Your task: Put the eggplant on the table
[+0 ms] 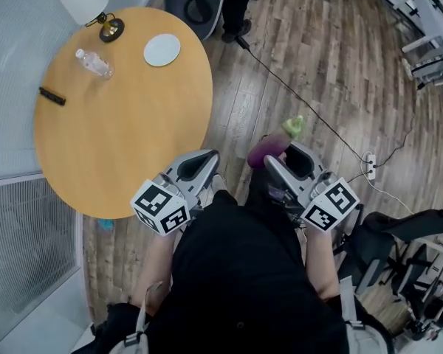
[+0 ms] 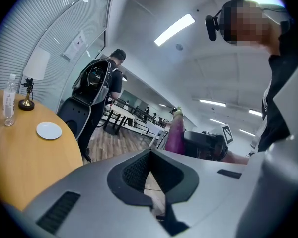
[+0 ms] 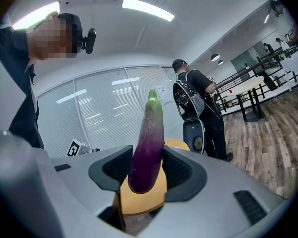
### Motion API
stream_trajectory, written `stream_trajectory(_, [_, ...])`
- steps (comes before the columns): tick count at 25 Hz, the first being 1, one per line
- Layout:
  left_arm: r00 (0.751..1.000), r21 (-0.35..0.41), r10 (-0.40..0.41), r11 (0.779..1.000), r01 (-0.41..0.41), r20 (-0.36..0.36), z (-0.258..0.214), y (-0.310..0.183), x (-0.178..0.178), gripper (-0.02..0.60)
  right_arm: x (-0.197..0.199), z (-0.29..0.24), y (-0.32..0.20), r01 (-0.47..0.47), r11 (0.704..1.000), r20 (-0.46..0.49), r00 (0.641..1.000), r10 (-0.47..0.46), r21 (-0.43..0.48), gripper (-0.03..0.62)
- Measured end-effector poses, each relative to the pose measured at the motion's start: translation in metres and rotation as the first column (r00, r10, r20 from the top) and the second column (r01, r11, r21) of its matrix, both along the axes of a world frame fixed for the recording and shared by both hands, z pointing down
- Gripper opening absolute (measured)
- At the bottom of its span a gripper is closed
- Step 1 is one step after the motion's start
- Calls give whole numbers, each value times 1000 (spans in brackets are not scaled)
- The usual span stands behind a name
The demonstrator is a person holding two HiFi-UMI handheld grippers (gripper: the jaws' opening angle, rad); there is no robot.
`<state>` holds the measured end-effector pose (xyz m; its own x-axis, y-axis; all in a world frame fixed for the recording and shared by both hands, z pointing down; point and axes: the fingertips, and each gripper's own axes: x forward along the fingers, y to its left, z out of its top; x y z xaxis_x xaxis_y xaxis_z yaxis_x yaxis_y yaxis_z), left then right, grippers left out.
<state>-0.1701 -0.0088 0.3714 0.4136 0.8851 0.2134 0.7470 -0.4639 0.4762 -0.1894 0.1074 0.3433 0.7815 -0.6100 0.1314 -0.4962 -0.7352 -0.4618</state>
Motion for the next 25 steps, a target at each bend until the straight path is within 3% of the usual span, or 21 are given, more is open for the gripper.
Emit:
stream_trajectory(17, [981, 7, -188, 982, 188, -47, -29, 127, 123, 12, 151, -21, 117, 209, 978, -65, 976, -207, 29, 193])
stream_trajectory(25, [955, 3, -297, 955, 297, -15, -20, 186, 155, 12, 192, -9, 169, 324, 945, -28, 946, -324, 34, 193])
